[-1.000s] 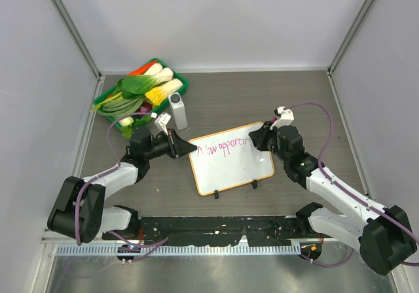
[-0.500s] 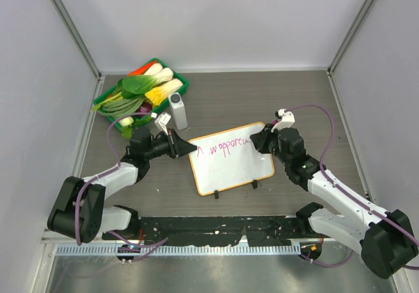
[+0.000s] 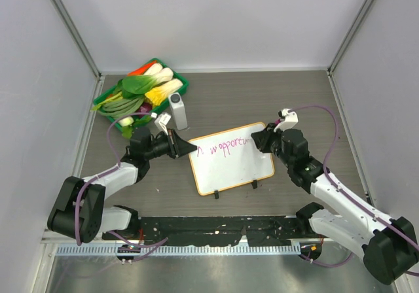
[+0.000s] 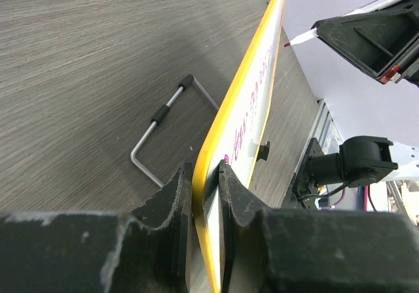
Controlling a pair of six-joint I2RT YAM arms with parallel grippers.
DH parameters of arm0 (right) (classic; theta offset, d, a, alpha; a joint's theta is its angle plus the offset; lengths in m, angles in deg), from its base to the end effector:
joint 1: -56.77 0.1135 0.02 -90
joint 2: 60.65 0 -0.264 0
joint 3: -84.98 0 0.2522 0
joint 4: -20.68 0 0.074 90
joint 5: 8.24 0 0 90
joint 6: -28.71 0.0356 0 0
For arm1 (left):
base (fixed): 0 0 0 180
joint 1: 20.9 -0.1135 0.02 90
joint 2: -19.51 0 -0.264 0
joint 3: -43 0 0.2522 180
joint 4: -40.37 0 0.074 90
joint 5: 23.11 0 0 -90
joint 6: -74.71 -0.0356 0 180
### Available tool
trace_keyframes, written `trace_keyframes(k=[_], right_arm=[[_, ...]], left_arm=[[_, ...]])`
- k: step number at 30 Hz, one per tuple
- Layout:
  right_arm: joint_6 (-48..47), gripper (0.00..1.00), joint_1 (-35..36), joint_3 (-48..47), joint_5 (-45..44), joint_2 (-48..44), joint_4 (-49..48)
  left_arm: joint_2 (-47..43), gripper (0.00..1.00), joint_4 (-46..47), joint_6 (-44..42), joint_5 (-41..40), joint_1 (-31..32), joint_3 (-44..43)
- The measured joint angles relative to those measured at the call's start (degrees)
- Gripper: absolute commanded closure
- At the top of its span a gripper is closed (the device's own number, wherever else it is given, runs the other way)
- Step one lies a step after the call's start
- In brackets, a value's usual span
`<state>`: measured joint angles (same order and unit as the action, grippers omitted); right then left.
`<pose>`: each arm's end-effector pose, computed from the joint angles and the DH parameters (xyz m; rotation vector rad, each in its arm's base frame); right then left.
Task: Write a sentence on the whiteboard
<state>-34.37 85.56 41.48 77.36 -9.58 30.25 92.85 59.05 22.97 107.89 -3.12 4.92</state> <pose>0.1843 0.0981 0.2534 0.0230 1.9125 0.5944 0.2280 -0.0976 0.1920 0.1867 1.9986 -1.3155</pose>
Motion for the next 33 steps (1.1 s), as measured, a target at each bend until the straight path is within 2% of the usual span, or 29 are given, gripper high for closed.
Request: trace_keyframes(k=[17,33], right_arm=[[0.04,0.99,0.00,-1.33,-1.99,3.98,-0.55],[0.00,0.99,0.00,-1.05,-1.81,3.61,-0.02]], left_arm=[[-0.13,1.00,-0.22,-0.37,0.00,0.00,0.00],[-0.37,1.00,-0.50,-0.42,0.00,0.00,0.00]])
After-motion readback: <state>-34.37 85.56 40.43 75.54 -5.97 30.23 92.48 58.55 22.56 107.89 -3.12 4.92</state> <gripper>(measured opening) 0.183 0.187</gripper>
